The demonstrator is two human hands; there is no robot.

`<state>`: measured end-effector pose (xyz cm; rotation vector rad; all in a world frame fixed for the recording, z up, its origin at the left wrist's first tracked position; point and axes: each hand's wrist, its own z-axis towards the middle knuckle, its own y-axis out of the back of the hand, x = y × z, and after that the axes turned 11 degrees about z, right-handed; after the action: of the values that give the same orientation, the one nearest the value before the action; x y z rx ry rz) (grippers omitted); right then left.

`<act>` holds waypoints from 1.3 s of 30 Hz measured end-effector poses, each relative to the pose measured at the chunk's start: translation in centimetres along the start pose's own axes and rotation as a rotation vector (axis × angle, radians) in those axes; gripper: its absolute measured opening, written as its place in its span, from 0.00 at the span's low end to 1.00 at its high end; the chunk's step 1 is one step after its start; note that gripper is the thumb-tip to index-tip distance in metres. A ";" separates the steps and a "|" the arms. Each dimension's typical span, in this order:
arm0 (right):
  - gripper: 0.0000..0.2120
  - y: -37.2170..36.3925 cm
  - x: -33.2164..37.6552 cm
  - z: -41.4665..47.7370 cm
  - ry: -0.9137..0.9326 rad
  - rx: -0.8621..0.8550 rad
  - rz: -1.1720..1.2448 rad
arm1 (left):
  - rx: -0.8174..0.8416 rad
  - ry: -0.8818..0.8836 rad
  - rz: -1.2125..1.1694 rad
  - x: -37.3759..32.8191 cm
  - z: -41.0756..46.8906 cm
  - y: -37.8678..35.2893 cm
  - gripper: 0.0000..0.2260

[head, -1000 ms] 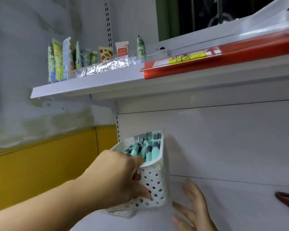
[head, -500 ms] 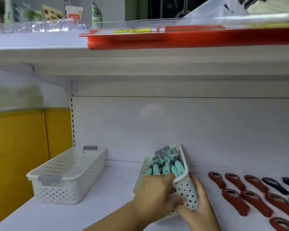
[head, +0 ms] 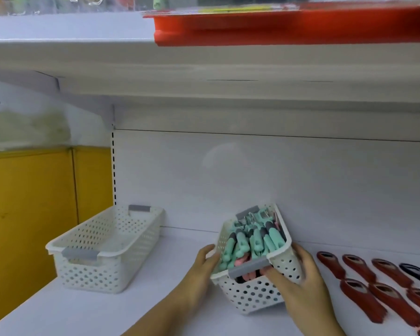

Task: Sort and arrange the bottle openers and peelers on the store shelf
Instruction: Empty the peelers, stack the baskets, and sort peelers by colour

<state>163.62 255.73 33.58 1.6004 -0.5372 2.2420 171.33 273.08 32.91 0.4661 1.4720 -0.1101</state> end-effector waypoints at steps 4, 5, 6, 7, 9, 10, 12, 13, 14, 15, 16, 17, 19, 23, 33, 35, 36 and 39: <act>0.35 -0.3 1.8 1.0 0.083 0.063 -0.352 | -0.119 0.022 -0.055 2.6 0.7 0.9 0.24; 0.35 -0.6 2.2 1.0 0.111 0.077 -0.430 | -0.125 0.033 -0.133 2.7 0.7 1.3 0.25; 0.36 -0.9 2.8 1.0 0.145 0.098 -0.507 | -0.125 0.053 -0.221 2.7 0.7 1.5 0.25; 0.36 -1.4 3.2 1.0 0.167 0.122 -0.583 | -0.121 0.068 -0.296 2.6 0.7 1.7 0.26; 0.37 -2.5 4.1 0.9 0.204 0.156 -0.730 | -0.108 0.075 -0.396 2.6 0.8 1.9 0.28; 0.37 -3.2 4.5 0.8 0.228 0.176 -0.815 | -0.101 0.070 -0.430 2.6 0.9 1.9 0.28; 0.38 -4.1 4.6 0.6 0.287 0.196 -0.952 | -0.084 0.023 -0.477 2.6 0.8 2.0 0.26; 0.38 -4.4 4.3 0.5 0.306 0.187 -0.980 | -0.082 -0.008 -0.499 2.6 0.9 2.0 0.24; 0.37 -4.5 3.7 0.3 0.309 0.166 -0.980 | -0.093 -0.018 -0.525 2.6 0.9 1.9 0.21; 0.38 -4.6 3.0 0.0 0.305 0.135 -0.950 | -0.110 -0.015 -0.550 2.6 0.9 2.0 0.19; 0.39 -4.5 2.2 -0.3 0.293 0.102 -0.887 | -0.129 -0.006 -0.568 2.6 0.8 2.0 0.18; 0.41 -4.6 1.4 -0.6 0.276 0.073 -0.810 | -0.143 0.001 -0.572 2.6 0.7 2.0 0.18; 0.44 -4.6 0.3 -0.8 0.239 0.038 -0.676 | -0.158 0.022 -0.536 2.6 0.7 1.9 0.17; 0.39 -4.3 0.8 -0.1 0.222 0.035 -0.581 | -0.209 0.031 -0.464 2.8 0.8 1.9 0.11; 0.35 -2.0 5.1 0.2 0.431 0.247 -1.217 | -0.204 -0.047 -0.097 3.0 0.4 1.4 0.08; 0.35 -1.2 5.0 0.3 0.451 0.255 -1.260 | -0.153 -0.072 -0.027 3.1 0.3 1.2 0.10; 0.35 -0.7 4.9 0.3 0.449 0.249 -1.253 | -0.115 -0.078 0.002 3.1 0.3 1.1 0.10; 0.35 0.7 5.1 0.7 0.403 0.186 -1.191 | -0.036 -0.105 0.118 3.5 0.7 0.9 0.12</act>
<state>162.26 255.04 38.59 0.9987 0.6150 1.5644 172.62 274.35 29.73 0.5092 1.3387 -0.0144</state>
